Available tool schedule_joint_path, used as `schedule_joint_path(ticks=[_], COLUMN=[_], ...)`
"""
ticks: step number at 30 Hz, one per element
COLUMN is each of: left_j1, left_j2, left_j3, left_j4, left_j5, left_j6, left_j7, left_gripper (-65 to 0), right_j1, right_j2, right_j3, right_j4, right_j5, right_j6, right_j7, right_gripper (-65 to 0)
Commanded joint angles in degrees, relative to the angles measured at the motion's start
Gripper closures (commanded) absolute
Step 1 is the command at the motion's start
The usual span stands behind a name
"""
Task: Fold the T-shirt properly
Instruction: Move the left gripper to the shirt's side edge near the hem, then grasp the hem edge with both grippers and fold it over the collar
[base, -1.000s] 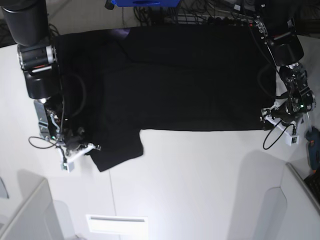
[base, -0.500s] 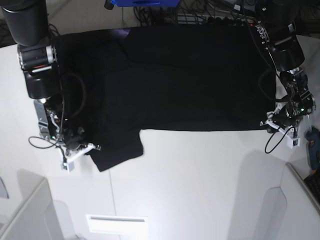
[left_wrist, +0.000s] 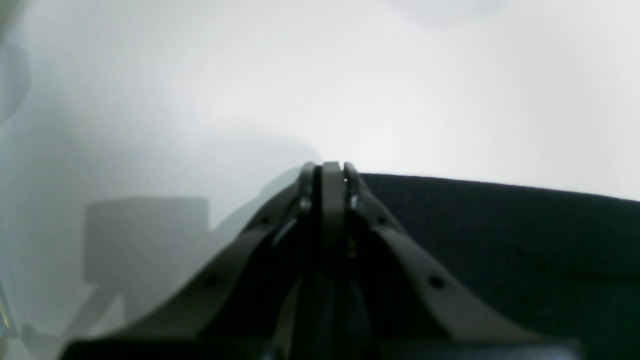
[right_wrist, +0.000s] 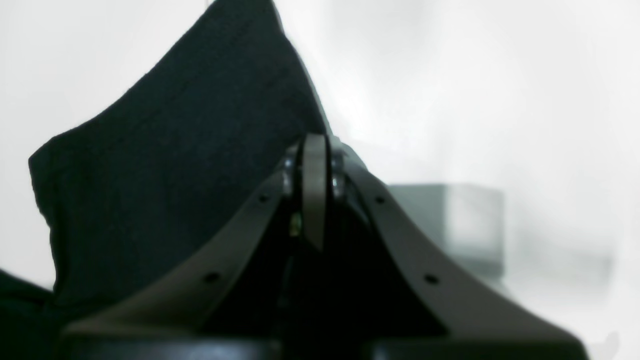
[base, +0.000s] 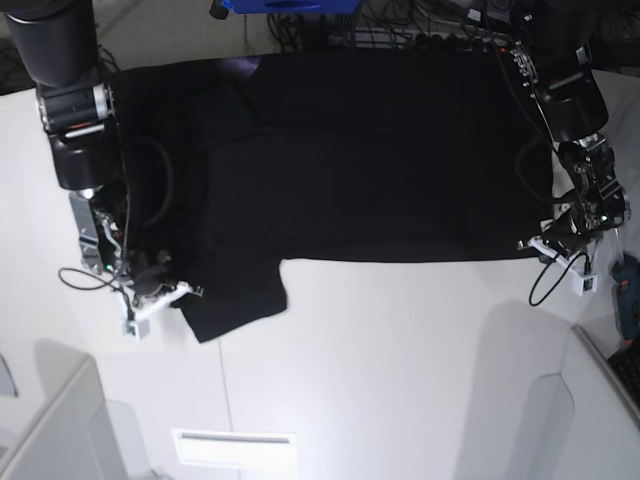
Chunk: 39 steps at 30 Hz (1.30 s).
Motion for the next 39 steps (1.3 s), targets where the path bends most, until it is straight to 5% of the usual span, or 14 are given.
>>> schedule_joint_path(ticks=[1,8,16,26,39], left_j1=[-0.1,4.3,7.7,11.7,16.2], left_j2=[-1.0,-0.8,-0.8,-0.5,1.0], left_j3=[-0.1,-0.1,-0.4,-0.7,-0.9], left_j4=[1.5,11.9,16.4,25.0,39.2], left_j5=[0.5,0.4,0.4,0.4,0.4], left_j6=[-0.4,-0.4,-0.5,-0.5,-0.5], left_j7=[1.1,1.1,1.2,1.2,7.2], left_gripper=[0.0,0.0,0.0,0.0,0.0], right_j1=[0.4,-2.4,-7.2,-12.9,-22.0], right_j2=[0.6,0.6,0.6,0.6,0.4], right_j3=[0.2,0.8,10.7,15.3,23.2], right_j4=[2.7,9.7,16.6,26.9,41.2], right_j5=[0.2,0.1,0.0,0.0,0.0], right_j6=[0.0,-0.1,-0.1,-0.1,-0.1], right_j7=[0.1,-0.3,-2.6,-5.3,-9.5], right_gripper=[0.0,0.0,0.0,0.0,0.0])
